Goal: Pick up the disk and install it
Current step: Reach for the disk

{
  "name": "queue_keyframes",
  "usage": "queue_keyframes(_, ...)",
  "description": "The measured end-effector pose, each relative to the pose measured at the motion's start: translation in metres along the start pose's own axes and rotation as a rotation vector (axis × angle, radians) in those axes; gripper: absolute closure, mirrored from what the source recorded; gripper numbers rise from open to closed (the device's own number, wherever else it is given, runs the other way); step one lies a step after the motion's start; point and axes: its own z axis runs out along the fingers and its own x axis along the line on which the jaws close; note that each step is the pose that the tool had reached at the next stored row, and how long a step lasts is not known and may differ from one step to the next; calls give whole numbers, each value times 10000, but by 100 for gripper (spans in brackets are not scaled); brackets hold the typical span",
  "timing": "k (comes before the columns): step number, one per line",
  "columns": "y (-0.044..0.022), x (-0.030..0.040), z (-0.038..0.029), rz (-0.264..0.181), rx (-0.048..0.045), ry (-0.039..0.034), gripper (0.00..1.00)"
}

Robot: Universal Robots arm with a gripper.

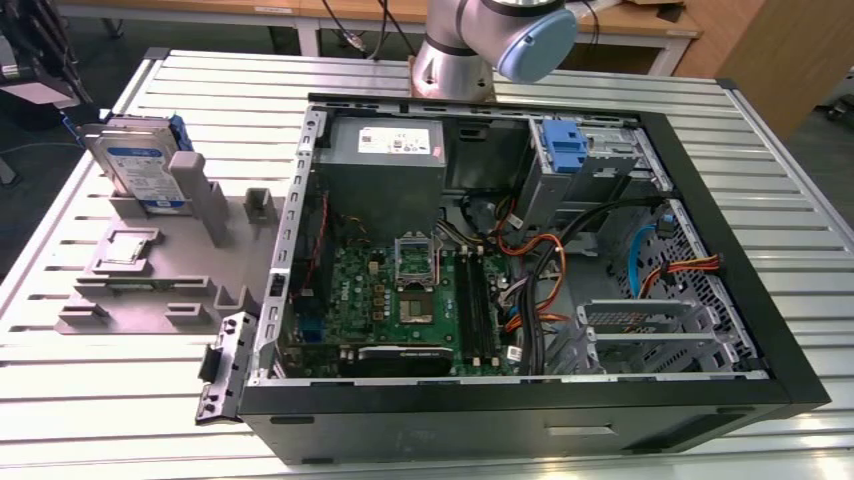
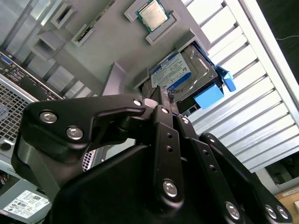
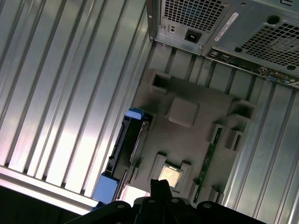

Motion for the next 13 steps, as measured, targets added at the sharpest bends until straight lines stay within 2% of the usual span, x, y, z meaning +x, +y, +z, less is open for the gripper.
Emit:
queue_keyframes(8,0,1,0,19,-1,-1,90)
queue_keyframes(13,1,5,10,601,-9,-17,90)
